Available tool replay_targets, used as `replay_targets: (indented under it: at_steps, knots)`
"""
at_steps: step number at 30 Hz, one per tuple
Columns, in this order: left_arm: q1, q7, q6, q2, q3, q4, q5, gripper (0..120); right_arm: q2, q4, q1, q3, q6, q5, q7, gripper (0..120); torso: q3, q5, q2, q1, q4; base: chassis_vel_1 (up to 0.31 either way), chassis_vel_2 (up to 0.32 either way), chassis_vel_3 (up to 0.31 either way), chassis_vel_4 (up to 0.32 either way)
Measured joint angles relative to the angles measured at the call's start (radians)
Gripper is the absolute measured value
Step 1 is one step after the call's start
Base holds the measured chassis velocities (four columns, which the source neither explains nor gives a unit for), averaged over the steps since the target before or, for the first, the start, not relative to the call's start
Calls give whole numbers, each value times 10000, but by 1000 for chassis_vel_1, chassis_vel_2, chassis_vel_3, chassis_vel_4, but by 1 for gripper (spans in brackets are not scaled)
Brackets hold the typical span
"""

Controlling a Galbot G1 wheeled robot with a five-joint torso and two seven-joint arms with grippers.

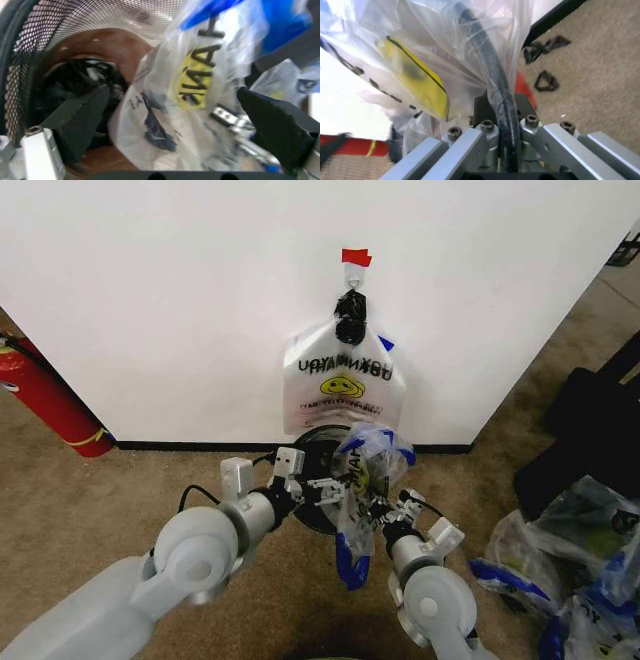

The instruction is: Pick up the garbage bag from the wall and place it over the trash bin.

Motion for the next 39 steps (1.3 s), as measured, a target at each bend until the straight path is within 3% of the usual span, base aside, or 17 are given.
replay_targets:
  at_steps: [7,16,32,39]
  knots:
    - [-27,66,7,-145,197,490,305,100,23,162,-14,-24,-101,204,16,0,0,-6,0,0,-2,0,0,0,0]
    - [-175,47,108,-90,297,121,309,100,-12,111,108,3,-149,195,83,0,-1,0,0,0,-1,0,0,0,0]
    - [-397,-314,374,-238,593,537,637,95,97,-72,354,-433,-196,6,97,0,-1,-2,0,0,-2,0,0,0,0]
    - [-442,-361,451,-300,615,830,460,73,122,-120,378,-507,-218,-39,97,0,-1,-2,0,0,-2,0,0,0,0]
